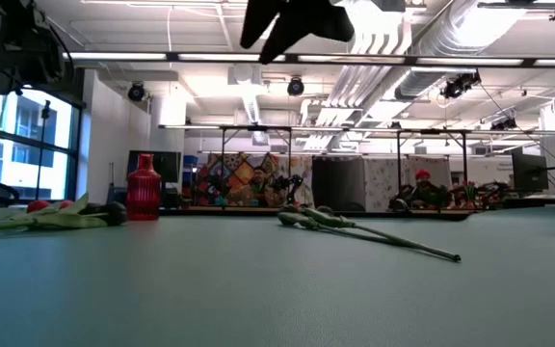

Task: Sort flowers into vase by color
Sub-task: Put the red flower into the transparent vase

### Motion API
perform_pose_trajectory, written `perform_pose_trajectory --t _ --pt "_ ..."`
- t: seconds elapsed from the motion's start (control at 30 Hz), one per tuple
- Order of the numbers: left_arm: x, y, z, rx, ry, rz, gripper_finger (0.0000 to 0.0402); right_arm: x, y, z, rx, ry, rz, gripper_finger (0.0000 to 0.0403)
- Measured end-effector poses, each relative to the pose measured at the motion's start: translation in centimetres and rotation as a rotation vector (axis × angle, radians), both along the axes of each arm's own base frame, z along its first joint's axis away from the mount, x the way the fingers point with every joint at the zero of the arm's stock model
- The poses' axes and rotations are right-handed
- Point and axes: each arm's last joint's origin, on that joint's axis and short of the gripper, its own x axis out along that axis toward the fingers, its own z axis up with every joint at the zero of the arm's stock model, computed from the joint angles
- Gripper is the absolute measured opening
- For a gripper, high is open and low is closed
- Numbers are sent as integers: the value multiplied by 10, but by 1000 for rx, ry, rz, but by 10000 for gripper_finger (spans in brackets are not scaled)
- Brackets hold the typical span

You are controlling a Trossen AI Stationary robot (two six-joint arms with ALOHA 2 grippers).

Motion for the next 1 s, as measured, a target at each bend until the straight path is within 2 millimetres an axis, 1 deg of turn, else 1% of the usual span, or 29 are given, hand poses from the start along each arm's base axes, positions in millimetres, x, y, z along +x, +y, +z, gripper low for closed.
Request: perform_pose_trajectory --t 0.07,0.17,0.23,0.37,0.5,0.57,0.63,0.73,0.8,0.9,1.0 --pt "2 -9 -1 15 -2 17 96 1 -3 5 -4 -27 9 114" --pt "8 -25 -4 24 -14 -21 92 -1 -7 17 -16 -89 31 114" --pt "13 -36 -7 32 -18 -47 92 0 -8 25 -11 -143 48 114" --pt "26 -55 -13 36 -8 -42 92 2 -16 41 15 -244 75 114" --pt "40 -72 -21 29 9 -94 92 7 -23 47 56 -305 83 114" --pt "52 -76 -25 38 24 -74 92 8 -25 47 63 -315 84 114" --pt "61 -75 -29 19 43 -13 92 9 -25 48 66 -324 80 114" --pt "70 -68 -35 -16 77 40 92 8 -25 47 65 -309 51 114" --pt "77 -62 -42 -33 117 100 92 6 -25 45 57 -289 36 114" --pt "84 -46 -50 -52 162 222 92 2 -23 41 61 -240 15 114" --pt "83 -25 -54 -77 185 333 92 -3 -18 37 58 -185 -1 114"
